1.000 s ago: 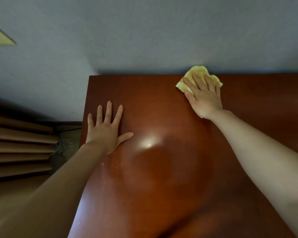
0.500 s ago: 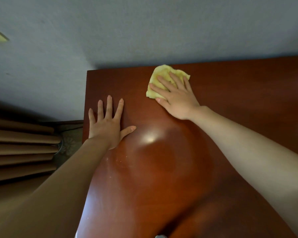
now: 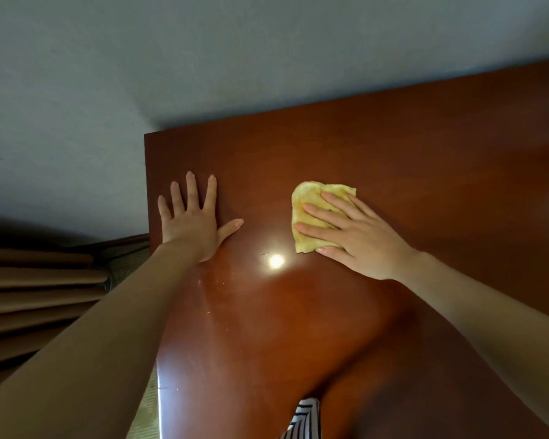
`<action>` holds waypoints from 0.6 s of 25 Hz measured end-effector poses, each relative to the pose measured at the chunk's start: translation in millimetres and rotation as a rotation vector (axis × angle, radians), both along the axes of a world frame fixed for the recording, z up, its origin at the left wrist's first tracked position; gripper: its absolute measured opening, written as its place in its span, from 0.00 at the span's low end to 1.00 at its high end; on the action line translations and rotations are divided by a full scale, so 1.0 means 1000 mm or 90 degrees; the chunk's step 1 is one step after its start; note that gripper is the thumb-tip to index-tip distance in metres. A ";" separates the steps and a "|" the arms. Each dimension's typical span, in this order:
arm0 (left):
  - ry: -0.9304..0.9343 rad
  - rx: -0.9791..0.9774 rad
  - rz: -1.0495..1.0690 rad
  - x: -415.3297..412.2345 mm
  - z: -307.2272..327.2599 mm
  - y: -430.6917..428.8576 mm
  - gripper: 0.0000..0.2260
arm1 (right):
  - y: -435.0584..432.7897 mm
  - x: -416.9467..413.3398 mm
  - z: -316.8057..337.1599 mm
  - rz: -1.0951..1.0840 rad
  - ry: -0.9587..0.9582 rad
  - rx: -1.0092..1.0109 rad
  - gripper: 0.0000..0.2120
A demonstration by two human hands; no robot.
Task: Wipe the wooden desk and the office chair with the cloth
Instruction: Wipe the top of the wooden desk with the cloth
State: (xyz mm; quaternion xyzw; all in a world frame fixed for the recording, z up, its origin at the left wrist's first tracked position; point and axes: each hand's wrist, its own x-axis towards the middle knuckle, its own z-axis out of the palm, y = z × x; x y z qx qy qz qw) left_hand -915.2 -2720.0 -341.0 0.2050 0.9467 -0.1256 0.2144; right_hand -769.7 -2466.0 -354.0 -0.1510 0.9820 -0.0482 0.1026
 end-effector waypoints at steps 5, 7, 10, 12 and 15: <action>-0.011 -0.029 0.012 0.000 0.005 0.005 0.40 | 0.053 -0.001 0.007 -0.094 -0.037 0.003 0.24; -0.017 -0.029 0.029 0.001 0.005 0.005 0.41 | 0.075 -0.022 0.008 -0.138 -0.053 -0.003 0.25; -0.015 -0.022 0.042 0.005 0.005 0.005 0.43 | 0.101 -0.058 0.006 -0.193 -0.047 -0.007 0.24; -0.008 -0.019 0.052 0.004 0.004 0.005 0.42 | 0.108 -0.087 0.003 -0.231 -0.022 -0.001 0.24; -0.008 -0.026 0.053 0.004 0.005 0.004 0.40 | 0.101 -0.125 -0.001 -0.278 -0.020 -0.017 0.23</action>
